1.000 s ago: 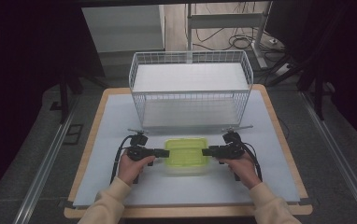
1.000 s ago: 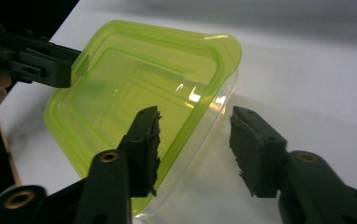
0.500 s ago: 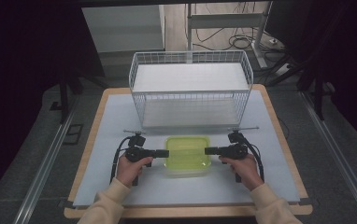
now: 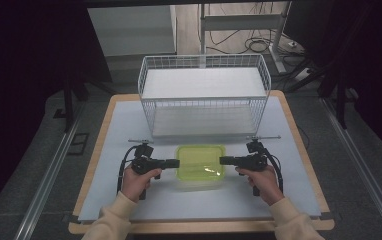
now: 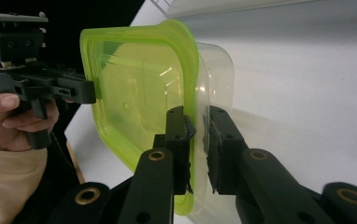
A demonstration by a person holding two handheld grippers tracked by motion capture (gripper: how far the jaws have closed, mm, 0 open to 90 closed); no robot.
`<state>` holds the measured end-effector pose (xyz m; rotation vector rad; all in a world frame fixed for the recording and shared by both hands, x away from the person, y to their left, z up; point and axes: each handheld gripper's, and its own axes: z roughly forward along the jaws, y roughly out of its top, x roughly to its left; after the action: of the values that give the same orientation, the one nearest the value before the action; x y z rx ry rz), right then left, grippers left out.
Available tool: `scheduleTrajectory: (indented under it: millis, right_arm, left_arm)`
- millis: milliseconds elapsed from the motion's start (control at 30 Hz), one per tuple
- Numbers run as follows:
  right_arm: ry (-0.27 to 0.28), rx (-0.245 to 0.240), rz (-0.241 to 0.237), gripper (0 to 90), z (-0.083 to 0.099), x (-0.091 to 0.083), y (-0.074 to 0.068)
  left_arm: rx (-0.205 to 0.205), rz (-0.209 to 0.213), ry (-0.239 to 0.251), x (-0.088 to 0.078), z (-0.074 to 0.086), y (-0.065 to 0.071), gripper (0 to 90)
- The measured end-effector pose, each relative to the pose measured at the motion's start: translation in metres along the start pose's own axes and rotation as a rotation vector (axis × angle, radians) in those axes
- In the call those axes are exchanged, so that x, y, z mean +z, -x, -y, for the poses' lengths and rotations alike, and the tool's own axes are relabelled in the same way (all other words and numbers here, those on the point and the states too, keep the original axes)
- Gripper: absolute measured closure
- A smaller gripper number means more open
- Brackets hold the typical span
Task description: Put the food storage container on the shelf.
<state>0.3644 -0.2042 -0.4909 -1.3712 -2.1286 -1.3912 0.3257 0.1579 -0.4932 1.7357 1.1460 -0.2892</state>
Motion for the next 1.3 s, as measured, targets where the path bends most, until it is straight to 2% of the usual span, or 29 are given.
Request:
scheduleTrajectory:
  millis: [100, 233, 600, 733, 1000, 1300]
  right_arm:
    - [0.015, -0.036, 0.005, 80.3, -0.001, -0.002, -0.004]
    - [0.032, -0.060, 0.001, 80.3, -0.003, -0.006, -0.008]
    - [0.070, -0.099, -0.003, 80.3, -0.006, -0.013, -0.017]
    - [0.081, -0.106, -0.004, 80.4, -0.008, -0.015, -0.021]
    - [0.113, -0.175, 0.012, 80.3, -0.019, -0.024, -0.035]
    - [0.131, -0.195, 0.013, 80.4, -0.031, -0.028, -0.047]
  left_arm:
    - [0.007, 0.001, 0.009, -0.002, 0.000, 0.002, 82.4]
    - [0.014, 0.010, 0.023, -0.005, -0.002, 0.005, 82.5]
    - [0.035, 0.014, 0.051, -0.012, -0.006, 0.014, 82.5]
    - [0.054, 0.006, 0.056, -0.015, -0.009, 0.017, 82.5]
    - [0.091, -0.007, 0.080, -0.021, -0.017, 0.025, 82.4]
    - [0.113, -0.009, 0.116, -0.032, -0.028, 0.032, 82.4]
